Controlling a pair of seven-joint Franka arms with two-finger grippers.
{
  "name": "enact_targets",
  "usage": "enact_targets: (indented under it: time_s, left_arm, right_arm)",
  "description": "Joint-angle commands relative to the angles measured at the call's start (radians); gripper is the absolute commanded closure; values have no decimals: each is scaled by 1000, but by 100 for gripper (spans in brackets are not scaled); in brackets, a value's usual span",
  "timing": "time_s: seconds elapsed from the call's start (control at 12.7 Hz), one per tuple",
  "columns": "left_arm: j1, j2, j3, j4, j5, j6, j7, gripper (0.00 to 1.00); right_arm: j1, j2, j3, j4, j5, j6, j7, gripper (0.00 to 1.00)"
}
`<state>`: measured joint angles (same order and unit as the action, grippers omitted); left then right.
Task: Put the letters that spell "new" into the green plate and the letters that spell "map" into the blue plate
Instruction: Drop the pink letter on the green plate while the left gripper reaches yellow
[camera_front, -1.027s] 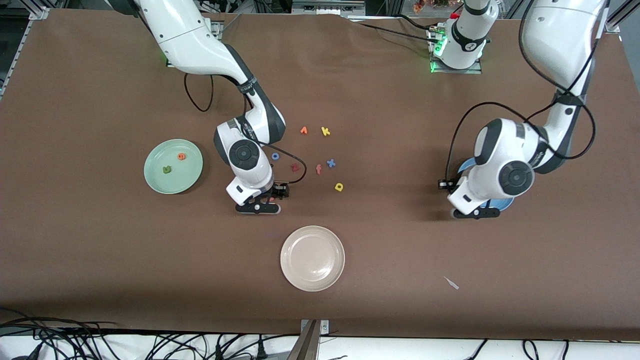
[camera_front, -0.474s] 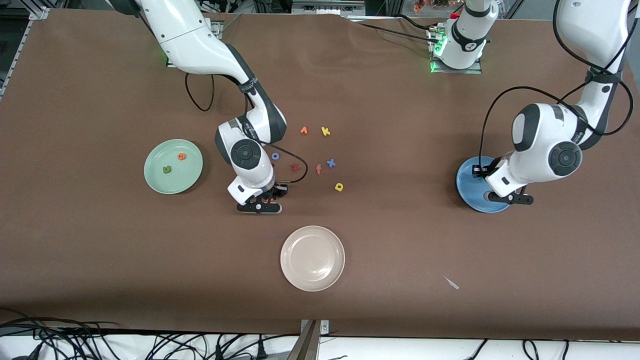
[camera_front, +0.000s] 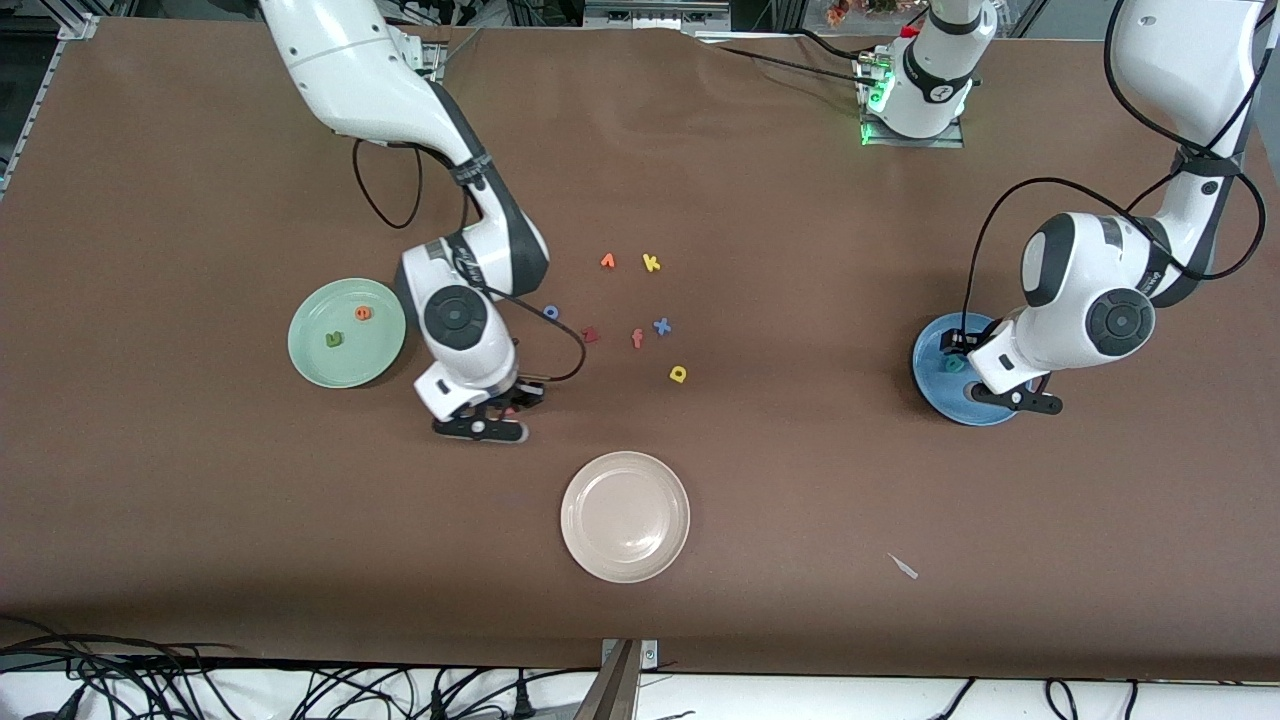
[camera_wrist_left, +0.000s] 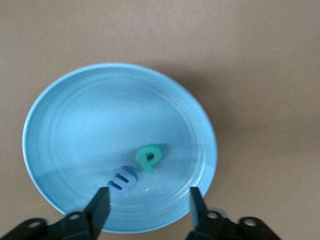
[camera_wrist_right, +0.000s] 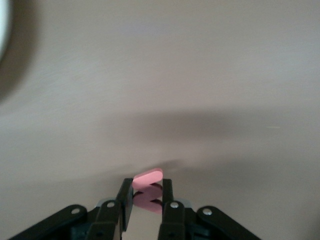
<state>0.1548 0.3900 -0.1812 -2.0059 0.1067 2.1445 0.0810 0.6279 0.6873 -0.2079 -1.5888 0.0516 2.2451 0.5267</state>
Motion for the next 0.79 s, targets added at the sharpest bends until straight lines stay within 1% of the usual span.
enact_targets:
  time_s: [0.0, 0.08, 0.16, 0.32, 0.4, 0.55, 0.71]
  left_arm:
    - [-15, 7, -52, 62, -10, -49, -45, 0]
    - [-15, 13, -76, 64, -50, -48, -106, 0]
    - [-30, 27, -96, 82, -67, -48, -141, 0]
    - [-93, 46, -99, 101, -70, -38, -246, 0]
    - [-130, 58, -101, 114, -70, -34, -306, 0]
    - [-203, 95, -104, 153, -70, -23, -450, 0]
    - [-274, 111, -104, 154, -71, 65, -567, 0]
  right_arm:
    - [-2, -165, -106, -152, -13, -108, -171, 86]
    - [-2, -214, -142, -224, -13, -116, -247, 86]
    - [-2, -257, -178, -303, -13, -107, -278, 86]
    - [-2, -299, -234, -432, -12, -49, -329, 86]
    - [-2, -310, -249, -500, -6, 12, -329, 86]
    - [-2, -327, -255, -620, -4, 131, -321, 86]
    - [-2, -325, -258, -663, -3, 183, -315, 84]
